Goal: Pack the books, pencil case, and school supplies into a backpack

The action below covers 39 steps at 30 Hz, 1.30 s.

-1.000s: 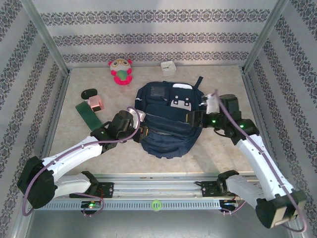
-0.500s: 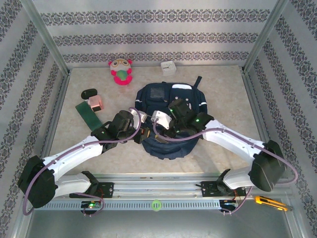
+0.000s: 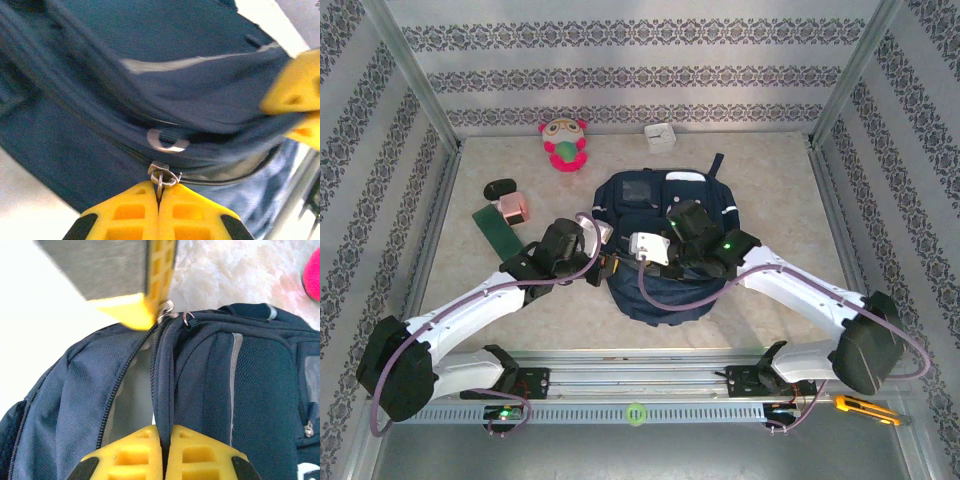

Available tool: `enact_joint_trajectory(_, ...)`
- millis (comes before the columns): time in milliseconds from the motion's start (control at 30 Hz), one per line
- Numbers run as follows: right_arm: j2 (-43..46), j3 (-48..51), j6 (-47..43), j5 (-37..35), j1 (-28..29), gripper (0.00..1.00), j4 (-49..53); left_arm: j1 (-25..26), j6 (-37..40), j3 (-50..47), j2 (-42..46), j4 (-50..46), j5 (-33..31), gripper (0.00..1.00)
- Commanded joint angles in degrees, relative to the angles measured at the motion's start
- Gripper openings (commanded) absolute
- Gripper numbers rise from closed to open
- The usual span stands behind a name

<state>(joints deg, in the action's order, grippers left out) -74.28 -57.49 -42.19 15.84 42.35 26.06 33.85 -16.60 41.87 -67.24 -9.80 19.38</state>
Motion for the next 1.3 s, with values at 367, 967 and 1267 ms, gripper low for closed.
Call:
enact_joint_trajectory(367, 9.51, 0.14, -12.56, 13.33, -3.01, 0.0, 14.1, -10.52, 7.24, 8.09, -14.53, 1.77, -7.93, 0.0)
enact_joint_trajectory(967, 5.15, -1.77, -9.8, 8.59, -9.39, 0.0, 10.15, -13.26, -0.84, 15.12, -18.26, 0.93, -7.47, 0.41)
enact_joint_trajectory(1267, 2.04, -5.91, -0.38, 12.2, -9.59, 0.0, 9.26, -20.86, -13.12, 14.87, -5.58, -20.5, -17.8, 0.74)
